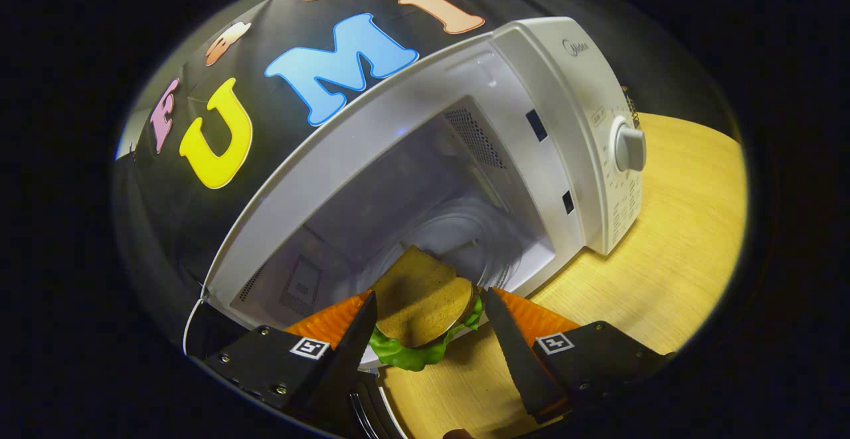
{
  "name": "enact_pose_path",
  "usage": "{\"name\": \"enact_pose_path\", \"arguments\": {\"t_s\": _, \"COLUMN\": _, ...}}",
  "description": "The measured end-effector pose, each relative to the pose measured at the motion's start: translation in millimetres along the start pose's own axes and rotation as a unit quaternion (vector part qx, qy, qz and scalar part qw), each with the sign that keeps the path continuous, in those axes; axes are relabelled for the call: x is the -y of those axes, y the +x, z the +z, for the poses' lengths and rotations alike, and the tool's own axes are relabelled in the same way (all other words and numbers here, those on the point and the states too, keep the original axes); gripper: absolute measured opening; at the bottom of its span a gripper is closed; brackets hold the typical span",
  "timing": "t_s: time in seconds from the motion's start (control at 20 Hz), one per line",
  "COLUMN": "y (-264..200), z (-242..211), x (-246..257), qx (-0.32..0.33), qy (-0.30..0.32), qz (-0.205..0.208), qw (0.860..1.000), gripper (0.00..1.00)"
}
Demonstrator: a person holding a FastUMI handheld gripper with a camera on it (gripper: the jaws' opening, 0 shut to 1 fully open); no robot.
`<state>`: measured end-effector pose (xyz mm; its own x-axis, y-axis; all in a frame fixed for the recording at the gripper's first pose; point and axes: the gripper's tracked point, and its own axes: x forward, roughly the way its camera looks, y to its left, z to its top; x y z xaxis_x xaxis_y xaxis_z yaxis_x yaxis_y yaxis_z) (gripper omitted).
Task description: Open the microwave, put the food inside, and close the microwave door.
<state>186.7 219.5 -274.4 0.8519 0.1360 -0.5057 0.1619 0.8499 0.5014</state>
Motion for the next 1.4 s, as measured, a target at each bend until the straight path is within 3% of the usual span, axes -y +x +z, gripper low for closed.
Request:
{"name": "enact_pose_path", "arguments": {"t_s": 0.45, "y": -95, "z": 35, "x": -23, "qx": 0.016, "qy": -0.112, "qz": 0.033, "qw": 0.993, "gripper": 0.97}}
{"name": "enact_pose_path", "arguments": {"t_s": 0.75, "y": -168, "z": 52, "x": -48, "qx": 0.06, "qy": -0.184, "qz": 0.064, "qw": 0.979, "gripper": 0.98}}
{"name": "enact_pose_path", "arguments": {"t_s": 1.05, "y": -231, "z": 57, "x": -89, "qx": 0.09, "qy": -0.227, "qz": 0.121, "qw": 0.962, "gripper": 0.97}}
{"name": "enact_pose_path", "arguments": {"t_s": 1.4, "y": -280, "z": 31, "x": -138, "qx": 0.098, "qy": -0.267, "qz": 0.211, "qw": 0.935, "gripper": 0.97}}
